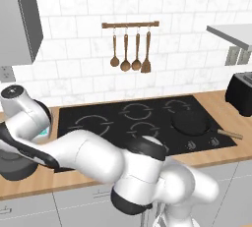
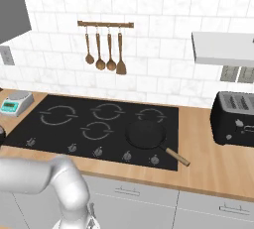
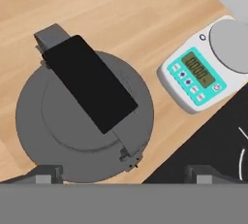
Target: Pick the kettle from the counter and place it on a stove burner. Then turn the burner on.
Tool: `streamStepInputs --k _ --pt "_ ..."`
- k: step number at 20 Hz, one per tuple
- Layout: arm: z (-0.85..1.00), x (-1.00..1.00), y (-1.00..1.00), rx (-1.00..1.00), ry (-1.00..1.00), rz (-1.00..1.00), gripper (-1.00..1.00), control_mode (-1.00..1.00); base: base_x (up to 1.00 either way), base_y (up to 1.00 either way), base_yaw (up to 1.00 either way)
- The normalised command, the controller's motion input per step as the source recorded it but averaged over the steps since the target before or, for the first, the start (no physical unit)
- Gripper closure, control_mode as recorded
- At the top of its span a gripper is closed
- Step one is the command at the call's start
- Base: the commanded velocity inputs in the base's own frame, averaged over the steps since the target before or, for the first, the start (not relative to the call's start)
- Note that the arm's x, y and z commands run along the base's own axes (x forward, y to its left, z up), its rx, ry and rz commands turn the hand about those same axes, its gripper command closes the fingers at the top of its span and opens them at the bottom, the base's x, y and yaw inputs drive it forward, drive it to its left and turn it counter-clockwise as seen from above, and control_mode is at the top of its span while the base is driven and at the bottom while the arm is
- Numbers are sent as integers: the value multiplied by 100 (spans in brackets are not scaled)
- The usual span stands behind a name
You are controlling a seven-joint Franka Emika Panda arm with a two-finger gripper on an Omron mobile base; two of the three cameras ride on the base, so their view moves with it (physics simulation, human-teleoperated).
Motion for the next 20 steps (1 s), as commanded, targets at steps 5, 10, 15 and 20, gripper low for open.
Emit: streamStepInputs --k 5,10,15,20 --pt "-39 52 43 -4 0 2 -100 -100 0 0 0" --pt "-27 67 60 0 0 2 -100 -100 0 0 0" --pt "-13 7 10 -3 1 0 100 -100 0 0 0" --pt "-39 -29 0 -10 0 0 100 -100 0 0 0"
